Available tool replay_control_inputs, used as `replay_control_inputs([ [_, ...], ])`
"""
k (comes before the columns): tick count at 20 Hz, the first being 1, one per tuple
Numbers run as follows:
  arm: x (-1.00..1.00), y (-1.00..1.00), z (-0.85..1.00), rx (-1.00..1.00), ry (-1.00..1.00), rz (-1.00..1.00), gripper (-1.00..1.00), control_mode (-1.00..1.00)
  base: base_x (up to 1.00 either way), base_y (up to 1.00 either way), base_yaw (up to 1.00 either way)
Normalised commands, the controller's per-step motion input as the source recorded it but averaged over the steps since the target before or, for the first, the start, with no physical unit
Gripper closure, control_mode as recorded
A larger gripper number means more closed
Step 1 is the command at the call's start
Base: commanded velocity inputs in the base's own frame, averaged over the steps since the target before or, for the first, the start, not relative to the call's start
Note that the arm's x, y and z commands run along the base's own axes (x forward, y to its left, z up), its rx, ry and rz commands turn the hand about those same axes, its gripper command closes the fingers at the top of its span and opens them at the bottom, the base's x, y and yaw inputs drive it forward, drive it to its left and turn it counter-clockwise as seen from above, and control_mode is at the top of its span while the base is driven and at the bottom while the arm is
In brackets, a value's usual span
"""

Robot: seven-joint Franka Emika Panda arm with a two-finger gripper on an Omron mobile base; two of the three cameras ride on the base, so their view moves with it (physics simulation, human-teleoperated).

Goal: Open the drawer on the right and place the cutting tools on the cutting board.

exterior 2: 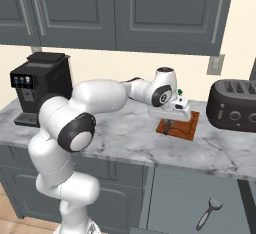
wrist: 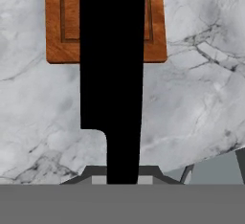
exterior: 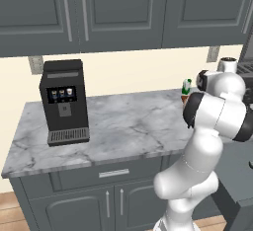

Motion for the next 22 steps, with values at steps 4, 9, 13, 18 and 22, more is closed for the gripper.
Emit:
replay_control_inputs([
  [4,0.29,0.02,-0.03,0.00,0.00,-0.04,1.00,-1.00,0.00,0.00,0.00],
  [9,0.22,0.00,0.00,0.00,0.00,-0.03,1.00,-1.00,0.00,0.00,0.00],
  [13,0.21,0.01,-0.01,0.00,0.00,-0.02,1.00,-1.00,0.00,0.00,0.00],
  [18,0.16,0.03,-0.04,0.00,0.00,-0.01,1.00,-1.00,0.00,0.00,0.00],
  [22,0.10,0.04,-0.06,0.00,0.00,0.00,1.00,-1.00,0.00,0.00,0.00],
])
